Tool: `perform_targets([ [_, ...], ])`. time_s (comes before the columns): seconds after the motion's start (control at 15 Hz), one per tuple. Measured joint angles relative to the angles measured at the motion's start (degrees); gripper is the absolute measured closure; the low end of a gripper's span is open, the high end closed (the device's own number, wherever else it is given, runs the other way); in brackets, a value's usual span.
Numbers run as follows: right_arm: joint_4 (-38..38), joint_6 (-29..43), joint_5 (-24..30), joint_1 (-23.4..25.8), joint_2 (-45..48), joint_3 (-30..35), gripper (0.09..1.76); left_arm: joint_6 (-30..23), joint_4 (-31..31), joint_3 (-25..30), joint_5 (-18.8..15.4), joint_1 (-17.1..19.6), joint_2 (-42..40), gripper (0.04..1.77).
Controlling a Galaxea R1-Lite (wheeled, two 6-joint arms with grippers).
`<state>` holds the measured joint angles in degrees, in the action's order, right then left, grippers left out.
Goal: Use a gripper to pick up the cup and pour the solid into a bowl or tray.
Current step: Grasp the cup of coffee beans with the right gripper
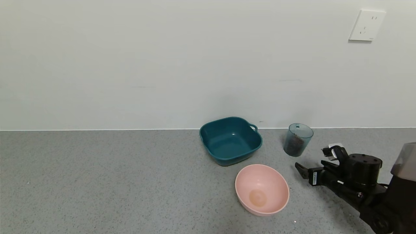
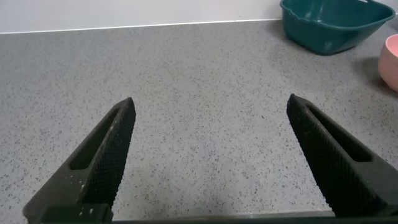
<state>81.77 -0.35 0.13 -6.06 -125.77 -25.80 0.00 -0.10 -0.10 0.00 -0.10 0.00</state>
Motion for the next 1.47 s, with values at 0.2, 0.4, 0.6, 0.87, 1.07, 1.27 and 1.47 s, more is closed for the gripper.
perform_targets([
  [0.2, 0.09, -0.05, 0.0, -0.13, -2.58, -3.8, 0.14, 0.0, 0.0, 0.0, 0.0, 0.0, 0.0, 0.06],
  [0.4, 0.04, -0.11, -0.32, -0.09, -4.66, -7.77, 0.14, 0.0, -0.01, 0.0, 0.0, 0.0, 0.0, 0.06],
  [0.6, 0.0, -0.49, -0.62, -0.09, -6.95, -12.18, 0.14, 0.0, -0.01, 0.0, -0.02, 0.0, 0.0, 0.06],
  [0.87, 0.0, -0.59, -1.56, -0.16, -9.87, -17.69, 0.14, 0.0, -0.01, 0.0, 0.0, 0.02, 0.0, 0.06],
  [1.07, 0.0, -0.52, -1.61, -0.13, -11.82, -20.86, 0.14, 0.0, -0.01, 0.0, 0.0, 0.0, 0.0, 0.06],
  [1.27, 0.0, -0.52, -1.62, -0.13, -12.74, -23.15, 0.14, 0.0, -0.01, 0.0, 0.0, 0.0, 0.0, 0.06],
  [1.47, 0.0, -0.52, -2.45, -0.48, -13.04, -24.7, 0.14, 0.0, -0.01, 0.0, 0.0, 0.0, 0.0, 0.06],
])
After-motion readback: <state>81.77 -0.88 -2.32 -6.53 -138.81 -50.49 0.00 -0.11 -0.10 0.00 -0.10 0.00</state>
